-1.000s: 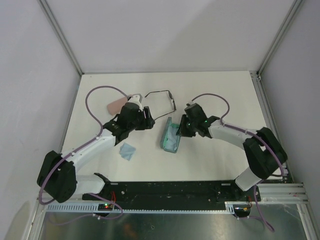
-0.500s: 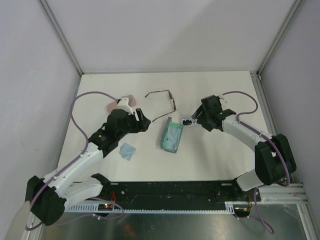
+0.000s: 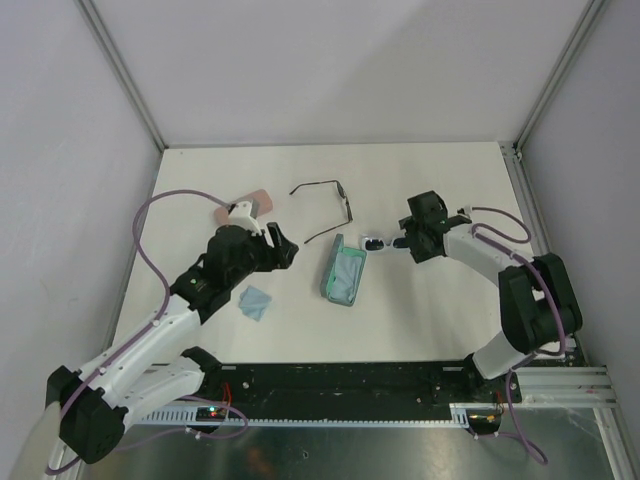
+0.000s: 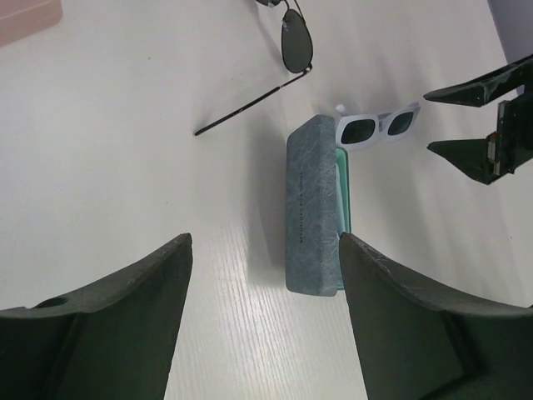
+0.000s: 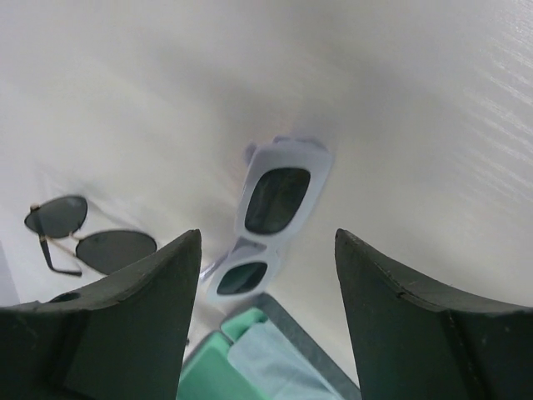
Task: Organize the sunglasses
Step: Move the sunglasses to the center of the board.
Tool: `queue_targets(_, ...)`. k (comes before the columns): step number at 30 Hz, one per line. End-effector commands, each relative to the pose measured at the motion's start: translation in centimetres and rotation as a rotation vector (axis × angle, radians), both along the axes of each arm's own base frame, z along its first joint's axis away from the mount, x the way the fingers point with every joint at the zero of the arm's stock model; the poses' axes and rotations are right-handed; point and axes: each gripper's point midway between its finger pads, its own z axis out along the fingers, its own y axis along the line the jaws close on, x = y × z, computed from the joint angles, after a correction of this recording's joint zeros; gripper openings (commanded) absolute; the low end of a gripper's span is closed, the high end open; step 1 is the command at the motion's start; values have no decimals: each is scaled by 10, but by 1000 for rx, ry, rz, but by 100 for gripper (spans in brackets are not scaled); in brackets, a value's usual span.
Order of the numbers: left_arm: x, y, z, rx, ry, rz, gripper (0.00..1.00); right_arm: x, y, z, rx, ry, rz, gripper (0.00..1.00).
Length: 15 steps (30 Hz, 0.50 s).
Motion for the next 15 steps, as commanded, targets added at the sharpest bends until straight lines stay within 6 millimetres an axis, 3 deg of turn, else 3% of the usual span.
queue_targets(1,-1,3,5,-2,-22,-4,76,22,-1,-4,68,-26,-98,69)
queue_targets(10,-2,2,1,0,-12,-9,76,30,0,-40,65,25,-90,63)
queue_targets(15,-1,2,0,2,-11,-9,76,26,-5,-50,48,57,-84,44)
